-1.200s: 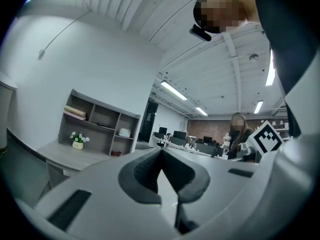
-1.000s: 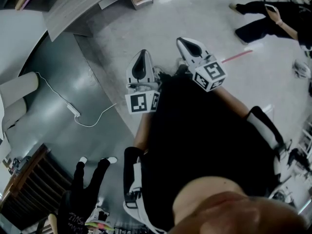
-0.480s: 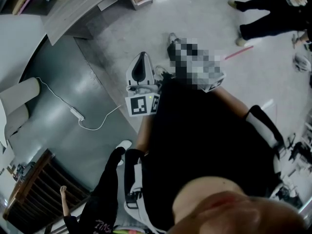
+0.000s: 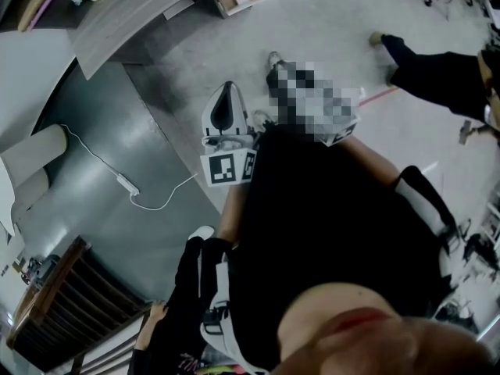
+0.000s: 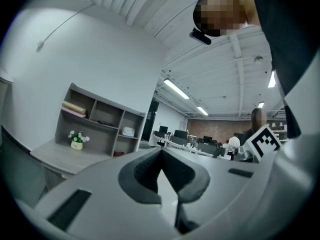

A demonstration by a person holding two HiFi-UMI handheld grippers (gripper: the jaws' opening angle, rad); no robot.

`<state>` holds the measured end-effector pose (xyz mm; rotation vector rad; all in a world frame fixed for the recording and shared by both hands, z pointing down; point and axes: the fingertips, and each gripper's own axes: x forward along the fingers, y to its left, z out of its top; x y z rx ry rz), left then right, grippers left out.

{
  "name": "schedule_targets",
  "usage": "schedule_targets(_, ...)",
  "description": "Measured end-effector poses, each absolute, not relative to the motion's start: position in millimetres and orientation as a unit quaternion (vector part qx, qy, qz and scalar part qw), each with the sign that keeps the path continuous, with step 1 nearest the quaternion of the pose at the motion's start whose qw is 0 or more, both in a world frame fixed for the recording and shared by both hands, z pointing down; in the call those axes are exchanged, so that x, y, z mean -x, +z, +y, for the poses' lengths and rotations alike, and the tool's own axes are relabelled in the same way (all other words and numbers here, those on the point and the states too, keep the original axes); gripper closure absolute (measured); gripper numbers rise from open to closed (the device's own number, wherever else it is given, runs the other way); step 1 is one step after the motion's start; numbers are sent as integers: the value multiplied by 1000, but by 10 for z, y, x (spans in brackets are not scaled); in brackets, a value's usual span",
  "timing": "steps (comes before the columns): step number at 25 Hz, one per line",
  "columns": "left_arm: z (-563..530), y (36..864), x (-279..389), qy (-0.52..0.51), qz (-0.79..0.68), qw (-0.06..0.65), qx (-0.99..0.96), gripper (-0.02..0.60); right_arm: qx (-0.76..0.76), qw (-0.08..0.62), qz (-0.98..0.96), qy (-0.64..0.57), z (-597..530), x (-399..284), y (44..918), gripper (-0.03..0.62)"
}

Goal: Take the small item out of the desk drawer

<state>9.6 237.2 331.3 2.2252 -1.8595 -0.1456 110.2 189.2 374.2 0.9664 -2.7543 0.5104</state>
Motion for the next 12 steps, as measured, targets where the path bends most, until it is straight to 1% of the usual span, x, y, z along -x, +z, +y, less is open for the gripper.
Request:
schedule_targets(8,1404,3353,54,-37,-645,130,-752,584,-319,99,-924,188,902,-932,3864,595)
schedule_targets(12,941,3375,113,-30,-656,140,-741,584,-313,117,-921,201,416,-888,3921,595)
